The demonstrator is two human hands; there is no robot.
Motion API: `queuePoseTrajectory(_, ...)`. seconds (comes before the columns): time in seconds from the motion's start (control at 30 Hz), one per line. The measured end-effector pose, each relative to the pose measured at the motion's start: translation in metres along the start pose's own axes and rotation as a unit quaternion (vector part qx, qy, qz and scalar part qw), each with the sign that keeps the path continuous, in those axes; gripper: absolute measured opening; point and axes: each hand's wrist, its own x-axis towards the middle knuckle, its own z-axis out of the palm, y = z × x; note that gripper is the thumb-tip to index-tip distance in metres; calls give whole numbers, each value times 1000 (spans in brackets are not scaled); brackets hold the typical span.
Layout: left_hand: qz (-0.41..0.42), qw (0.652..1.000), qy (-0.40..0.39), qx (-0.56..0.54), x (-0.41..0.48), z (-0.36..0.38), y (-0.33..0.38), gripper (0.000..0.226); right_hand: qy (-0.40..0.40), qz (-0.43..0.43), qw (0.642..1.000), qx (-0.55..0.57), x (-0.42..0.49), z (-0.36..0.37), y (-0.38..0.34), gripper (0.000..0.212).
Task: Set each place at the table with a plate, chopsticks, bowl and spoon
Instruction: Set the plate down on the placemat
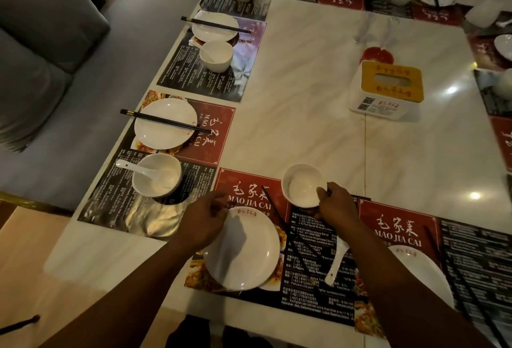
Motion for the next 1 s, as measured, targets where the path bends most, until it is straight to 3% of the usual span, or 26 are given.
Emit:
queuePoseTrajectory(0.17, -17, 999, 4, 45, -1, -3, -12, 34, 46, 37, 995, 85, -18, 0, 0, 25)
queuePoseTrajectory(0.27, -15, 997, 9, 70, -5, -5, -19, 30, 118, 24, 992, 29, -48, 3, 3, 9)
queuePoseTrajectory(0.4, -23, 995, 2, 93, -10, -6, -30, 27, 36, -25, 999, -17, -101, 30, 16, 13)
queuePoseTrajectory(0.5, -30, 993, -23, 115, -14, -4, -39, 26, -16, -66, 996, -63, -119, 61, 30, 1)
queuePoseTrajectory(0.57, -20, 992, -31, 119, -16, -3, -45, 20, -28, -67, 995, -61, -125, 78, 35, 10)
queuePoseTrajectory(1.0, 1, 996, -62, 60, -12, -5, -59, 19, 12, 10, 1000, -12, -141, 98, 38, 19)
